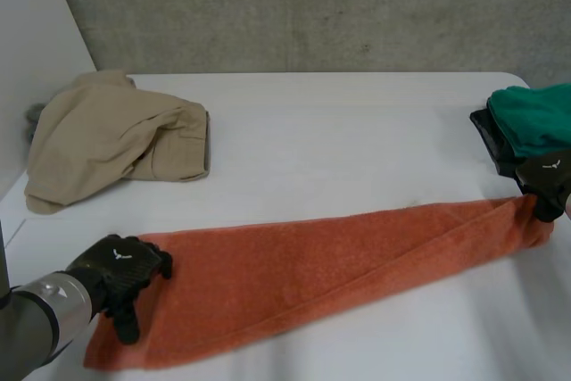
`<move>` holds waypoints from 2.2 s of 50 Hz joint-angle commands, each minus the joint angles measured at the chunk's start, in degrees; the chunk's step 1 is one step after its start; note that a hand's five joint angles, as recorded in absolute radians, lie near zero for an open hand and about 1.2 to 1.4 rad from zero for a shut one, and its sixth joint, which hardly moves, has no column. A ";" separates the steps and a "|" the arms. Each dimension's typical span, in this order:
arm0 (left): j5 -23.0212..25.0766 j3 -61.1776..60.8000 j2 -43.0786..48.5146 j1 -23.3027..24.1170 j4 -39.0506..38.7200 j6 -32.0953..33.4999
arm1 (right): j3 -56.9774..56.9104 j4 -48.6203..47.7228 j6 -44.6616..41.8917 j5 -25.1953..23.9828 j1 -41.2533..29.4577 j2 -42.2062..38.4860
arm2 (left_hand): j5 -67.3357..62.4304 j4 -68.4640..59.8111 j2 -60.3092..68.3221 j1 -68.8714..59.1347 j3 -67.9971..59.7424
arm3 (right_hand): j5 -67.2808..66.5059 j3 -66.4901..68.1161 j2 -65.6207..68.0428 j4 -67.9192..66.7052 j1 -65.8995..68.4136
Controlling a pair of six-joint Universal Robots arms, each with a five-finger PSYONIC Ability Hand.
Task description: Fold the laundry.
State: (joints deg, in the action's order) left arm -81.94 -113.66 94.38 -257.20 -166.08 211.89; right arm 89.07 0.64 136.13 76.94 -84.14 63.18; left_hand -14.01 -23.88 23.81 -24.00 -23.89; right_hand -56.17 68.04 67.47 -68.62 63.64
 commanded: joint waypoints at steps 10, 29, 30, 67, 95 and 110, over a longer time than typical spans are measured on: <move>0.21 -0.87 0.28 -1.11 -9.61 1.95 | -0.30 3.03 -0.94 -1.44 -0.86 1.05 | -0.16 -0.29 0.36 -0.18 -0.29 | 44.03 -45.91 -45.33 46.48 -41.50; -5.07 11.27 0.01 5.91 -5.66 -5.69 | 2.59 16.68 -15.52 -9.95 9.68 7.66 | 0.17 0.05 0.03 0.16 0.05 | 47.42 -49.30 -48.72 49.87 -44.89; -5.25 11.45 0.01 6.18 -5.66 -5.87 | 3.30 16.15 -16.41 -10.49 10.39 7.66 | 0.17 0.05 0.03 0.16 0.05 | 47.42 -49.30 -48.72 49.87 -44.89; -7.71 13.56 2.30 11.19 -6.80 -6.49 | 4.28 1.46 -13.87 -9.53 25.25 5.81 | 2.86 2.74 -2.66 2.85 2.74 | -13.83 11.96 12.53 -11.38 16.36; -7.45 13.74 -10.09 5.22 -4.96 -9.74 | 6.29 -7.49 6.25 -5.58 -16.69 16.18 | 5.39 5.26 -5.19 5.38 5.27 | 54.99 -56.87 -56.29 57.44 -52.46; -7.44 12.77 -5.44 8.29 -6.10 -10.09 | 6.56 5.06 2.14 -11.01 18.47 13.29 | 7.74 7.62 -7.54 7.73 7.62 | 41.71 -43.58 -43.00 44.15 -39.17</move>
State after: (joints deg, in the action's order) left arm -88.90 -100.44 86.96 -250.48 -171.30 201.98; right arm 95.58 -1.50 144.32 71.64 -77.82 78.77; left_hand -6.46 -17.00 17.00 -17.59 -16.81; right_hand -8.31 18.14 17.68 -17.98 17.57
